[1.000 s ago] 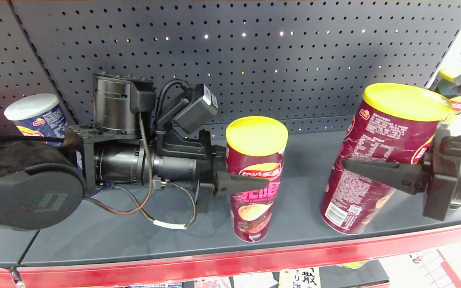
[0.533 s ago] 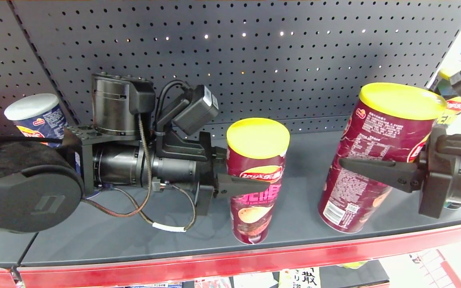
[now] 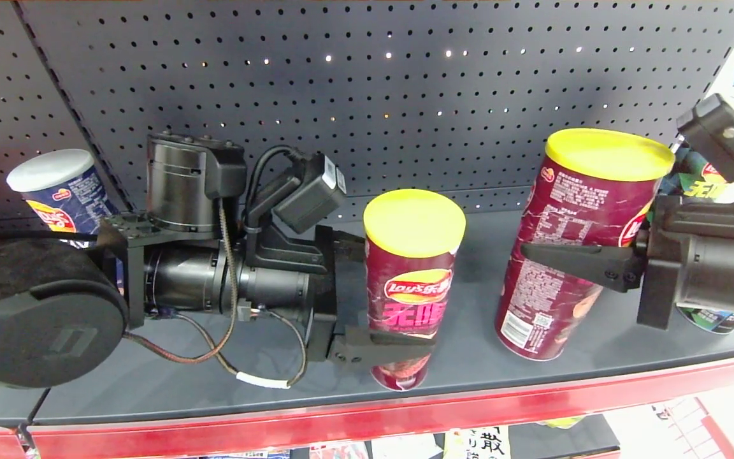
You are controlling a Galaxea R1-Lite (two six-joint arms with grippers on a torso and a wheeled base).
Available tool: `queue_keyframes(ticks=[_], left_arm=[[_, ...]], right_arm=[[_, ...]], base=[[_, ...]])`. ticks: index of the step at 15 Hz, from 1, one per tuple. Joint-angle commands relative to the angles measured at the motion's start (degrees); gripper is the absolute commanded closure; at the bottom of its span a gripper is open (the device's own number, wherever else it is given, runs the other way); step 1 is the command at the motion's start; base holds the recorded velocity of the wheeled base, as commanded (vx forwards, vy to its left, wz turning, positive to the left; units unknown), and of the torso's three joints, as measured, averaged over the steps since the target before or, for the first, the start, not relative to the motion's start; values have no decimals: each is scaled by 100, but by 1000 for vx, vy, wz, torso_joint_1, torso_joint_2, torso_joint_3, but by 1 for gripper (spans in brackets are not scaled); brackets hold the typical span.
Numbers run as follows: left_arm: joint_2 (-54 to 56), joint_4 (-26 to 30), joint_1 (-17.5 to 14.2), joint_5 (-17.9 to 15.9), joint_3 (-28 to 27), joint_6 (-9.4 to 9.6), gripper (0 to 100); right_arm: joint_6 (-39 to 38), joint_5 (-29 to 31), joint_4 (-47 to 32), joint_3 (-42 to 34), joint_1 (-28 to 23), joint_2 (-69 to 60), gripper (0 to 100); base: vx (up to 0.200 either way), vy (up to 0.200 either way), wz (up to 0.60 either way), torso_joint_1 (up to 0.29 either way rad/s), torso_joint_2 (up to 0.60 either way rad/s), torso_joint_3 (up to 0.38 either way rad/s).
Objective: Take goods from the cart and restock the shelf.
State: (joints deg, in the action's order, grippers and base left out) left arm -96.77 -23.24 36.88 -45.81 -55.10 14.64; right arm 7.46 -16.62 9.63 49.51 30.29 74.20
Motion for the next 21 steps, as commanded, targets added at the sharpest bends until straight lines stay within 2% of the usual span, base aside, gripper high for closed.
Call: queue_keyframes(ticks=[1, 4, 6, 11, 12, 14, 18, 21], left_arm=[[88, -14, -40, 20, 131, 4, 0], [255, -23, -181, 64, 360, 21, 0], [527, -23, -444, 213, 764, 30, 0], [1204, -14, -937, 213, 1581, 4, 0], [1257, -14, -972, 222, 1652, 4, 0], [1591, -14, -1262, 222, 2065, -5, 0], [1986, -6, -1561, 213, 2416, -31, 0], [2039, -6, -1649, 222, 2495, -31, 0]], right_arm=[[10, -8, 4, 129, 20, 261, 100], [19, 0, 13, 490, 12, 622, 100], [10, -8, 30, 859, 12, 1026, 100], [10, -70, 716, 1105, 56, 1861, 100], [10, -123, 716, 1149, 64, 1914, 100], [10, -202, 716, 1448, 170, 2248, 100], [1, -202, 724, 2116, 231, 2828, 100], [-25, -202, 724, 2432, 267, 3126, 100]], base=[[0, 0, 0, 0, 0, 0], [0, 0, 0, 0, 0, 0], [0, 0, 0, 0, 0, 0], [0, 0, 0, 0, 0, 0], [0, 0, 0, 0, 0, 0], [0, 0, 0, 0, 0, 0], [0, 0, 0, 0, 0, 0], [0, 0, 0, 0, 0, 0]])
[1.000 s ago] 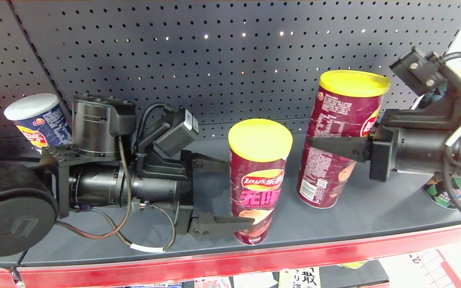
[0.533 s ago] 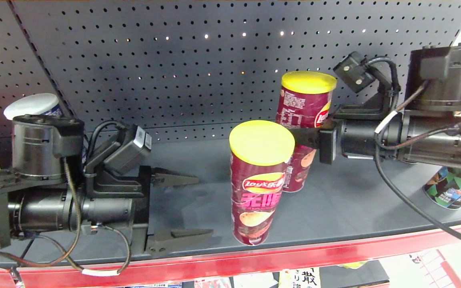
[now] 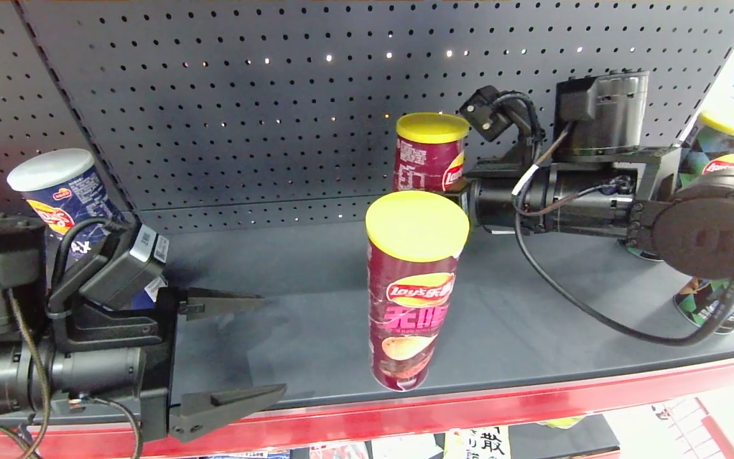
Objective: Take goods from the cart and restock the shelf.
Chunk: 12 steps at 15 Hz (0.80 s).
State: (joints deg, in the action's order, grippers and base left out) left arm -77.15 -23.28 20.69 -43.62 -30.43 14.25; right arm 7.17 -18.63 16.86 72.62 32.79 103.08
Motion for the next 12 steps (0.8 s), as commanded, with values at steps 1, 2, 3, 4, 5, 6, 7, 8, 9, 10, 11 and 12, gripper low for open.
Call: queue_keyframes(ticks=[1, 2, 3, 4, 5, 6, 7, 8, 9, 10, 11, 12], left_arm=[[69, -1, -30, 2, 28, -28, 0], [69, -9, -30, 2, 19, -80, 0], [69, -9, -30, 2, 11, -107, 0], [69, -9, -30, 11, 11, -107, 0], [69, -9, -30, 2, 28, -107, 0], [69, -9, -30, 2, 28, -107, 0], [60, -9, -30, 2, 28, -107, 0], [60, -9, -30, 2, 28, -107, 0], [60, -9, -30, 2, 28, -107, 0], [60, -9, -30, 2, 28, -107, 0], [60, -9, -30, 2, 28, -107, 0], [60, -9, -30, 2, 37, -107, 0]], right_arm=[[4, -1, 2, 165, 34, 309, 100], [4, -1, 2, 174, 69, 326, 100], [4, -9, 2, 182, 96, 379, 100], [4, -9, 2, 209, 87, 406, 100], [-5, -9, 2, 341, 87, 476, 100], [-5, -9, 2, 437, 87, 520, 100], [-5, -9, 2, 481, 87, 529, 100], [-14, -9, 2, 472, 96, 529, 100], [-22, -9, -7, 420, 87, 502, 100], [-22, -9, -7, 376, 87, 485, 0], [-22, -9, 2, 332, 87, 449, 0], [-22, -9, -7, 226, 78, 344, 0]], base=[[0, 0, 0, 0, 0, 0], [0, 0, 0, 0, 0, 0], [0, 0, 0, 0, 0, 0], [0, 0, 0, 0, 0, 0], [0, 0, 0, 0, 0, 0], [0, 0, 0, 0, 0, 0], [0, 0, 0, 0, 0, 0], [0, 0, 0, 0, 0, 0], [0, 0, 0, 0, 0, 0], [0, 0, 0, 0, 0, 0], [0, 0, 0, 0, 0, 0], [0, 0, 0, 0, 0, 0]])
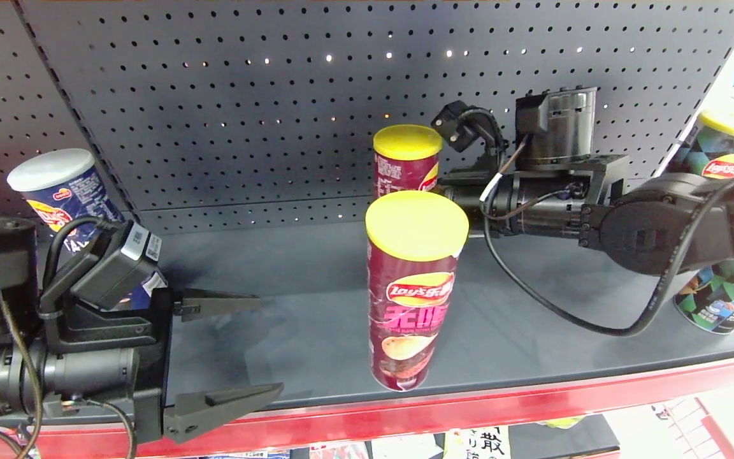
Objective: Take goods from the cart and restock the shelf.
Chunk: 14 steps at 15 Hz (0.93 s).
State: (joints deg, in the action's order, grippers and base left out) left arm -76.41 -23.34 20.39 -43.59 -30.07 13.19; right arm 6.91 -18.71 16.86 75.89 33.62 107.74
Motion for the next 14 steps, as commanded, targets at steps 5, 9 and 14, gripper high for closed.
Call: queue_keyframes(ticks=[5, 9, 14], left_arm=[[-120, -3, 8, 9, -34, 17, 0], [-419, -12, 123, 290, -165, 52, 0], [-937, -12, 544, 659, -649, 61, 0]], right_arm=[[-14, 17, -7, -733, -31, -649, 0], [-208, 316, -7, -1454, -172, -1255, 0], [-190, 368, -16, -2623, -268, -2310, 0]], base=[[0, 0, 0, 0, 0, 0], [0, 0, 0, 0, 0, 0], [0, 0, 0, 0, 0, 0]])
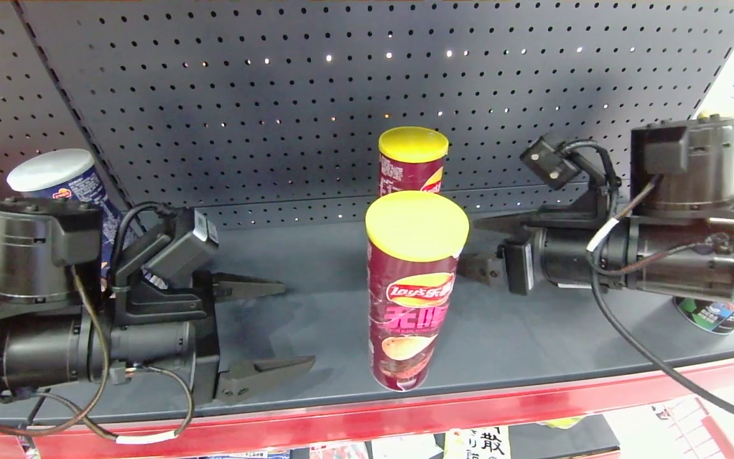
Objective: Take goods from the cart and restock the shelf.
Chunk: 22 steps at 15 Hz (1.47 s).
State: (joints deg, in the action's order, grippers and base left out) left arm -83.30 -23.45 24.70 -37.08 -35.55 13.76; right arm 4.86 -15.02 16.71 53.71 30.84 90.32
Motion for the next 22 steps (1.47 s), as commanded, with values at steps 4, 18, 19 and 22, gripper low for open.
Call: queue_keyframes(ticks=[4, 18, 19, 22], left_arm=[[-538, -1, 378, 298, -251, 21, 0], [-1180, -1, 615, 641, -717, 188, 0], [-1198, -1, 642, 641, -743, 188, 0], [-1250, -1, 685, 650, -761, 188, 0]], right_arm=[[15, -1, -10, -1214, 27, -1429, 0], [6, 96, -19, -1548, -8, -2062, 0], [6, 96, -19, -1548, -8, -2062, 0], [-3, 87, -19, -1548, -17, -2062, 0]], base=[[0, 0, 0, 0, 0, 0], [0, 0, 0, 0, 0, 0], [0, 0, 0, 0, 0, 0], [0, 0, 0, 0, 0, 0]])
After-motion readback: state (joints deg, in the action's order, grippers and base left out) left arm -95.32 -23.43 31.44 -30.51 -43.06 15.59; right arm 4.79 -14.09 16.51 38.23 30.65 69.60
